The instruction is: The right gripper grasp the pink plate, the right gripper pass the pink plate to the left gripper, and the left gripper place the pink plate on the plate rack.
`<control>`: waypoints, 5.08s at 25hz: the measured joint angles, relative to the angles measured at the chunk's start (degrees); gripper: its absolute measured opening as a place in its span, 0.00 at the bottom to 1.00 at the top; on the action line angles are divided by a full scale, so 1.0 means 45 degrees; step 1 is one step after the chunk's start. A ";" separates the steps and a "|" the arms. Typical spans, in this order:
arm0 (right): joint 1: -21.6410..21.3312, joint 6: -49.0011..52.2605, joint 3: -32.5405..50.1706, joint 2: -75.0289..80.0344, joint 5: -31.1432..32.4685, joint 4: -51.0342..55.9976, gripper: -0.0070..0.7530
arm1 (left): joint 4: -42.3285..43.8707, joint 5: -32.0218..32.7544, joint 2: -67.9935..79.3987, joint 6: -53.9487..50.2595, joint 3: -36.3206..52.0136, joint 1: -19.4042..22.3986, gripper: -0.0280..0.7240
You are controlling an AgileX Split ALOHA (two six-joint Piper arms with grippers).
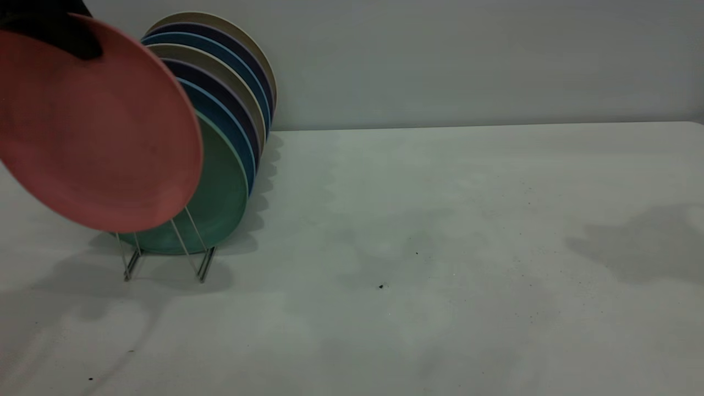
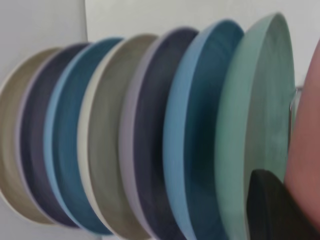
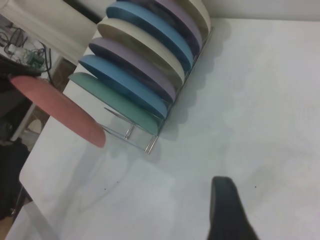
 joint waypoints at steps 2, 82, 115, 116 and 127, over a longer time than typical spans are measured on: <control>0.0000 0.0000 0.0000 0.0000 0.0000 -0.0011 0.61 | -0.0404 -0.0010 -0.0032 0.0251 0.0000 0.0000 0.14; 0.0000 0.3892 0.0000 -0.5725 0.0379 -0.3146 0.61 | 0.1149 0.1368 -0.4675 -1.2577 0.0245 0.0351 0.61; 0.3828 1.2616 1.1041 -1.7878 -0.0746 -1.4625 0.61 | 0.2961 0.6461 -0.7740 -2.1336 0.1436 0.0351 0.82; 0.4114 1.2665 1.1054 -1.7878 -0.0746 -1.4669 0.61 | 0.2987 0.6461 -0.8149 -2.1346 0.1855 0.0351 0.82; 0.5055 1.2892 1.1064 -1.9461 -0.0768 -1.4866 0.61 | 0.5393 0.6385 -1.3336 -2.2591 0.7816 0.0351 0.82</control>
